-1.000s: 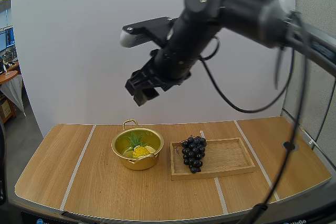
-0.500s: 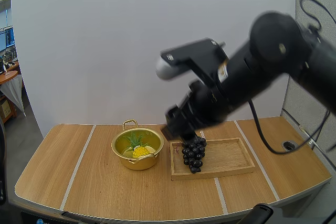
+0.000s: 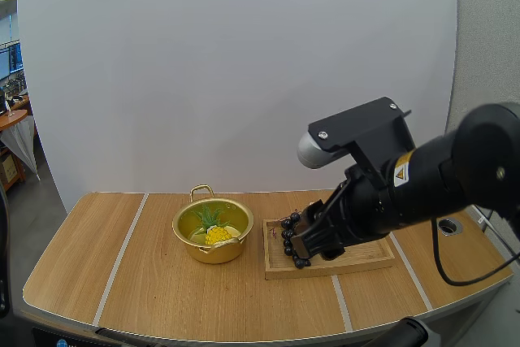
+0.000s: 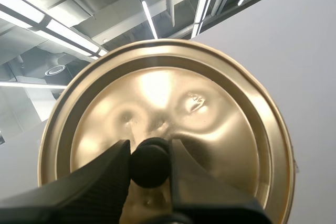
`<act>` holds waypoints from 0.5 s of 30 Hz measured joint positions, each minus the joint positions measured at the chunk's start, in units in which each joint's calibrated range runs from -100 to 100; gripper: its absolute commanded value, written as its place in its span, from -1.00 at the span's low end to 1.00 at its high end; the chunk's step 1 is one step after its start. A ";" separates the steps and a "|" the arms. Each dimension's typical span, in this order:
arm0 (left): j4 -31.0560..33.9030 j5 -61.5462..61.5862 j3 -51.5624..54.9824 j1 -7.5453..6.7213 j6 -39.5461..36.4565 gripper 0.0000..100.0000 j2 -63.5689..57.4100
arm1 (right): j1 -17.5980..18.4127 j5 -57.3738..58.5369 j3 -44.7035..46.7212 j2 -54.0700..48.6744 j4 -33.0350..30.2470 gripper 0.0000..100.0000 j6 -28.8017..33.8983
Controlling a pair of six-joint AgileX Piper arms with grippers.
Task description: Open the pot, put the pineapple inside, and close it
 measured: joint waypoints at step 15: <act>0.00 0.00 0.00 0.00 0.00 -1.00 0.00 | -2.00 0.00 0.99 -4.42 0.00 -1.00 0.30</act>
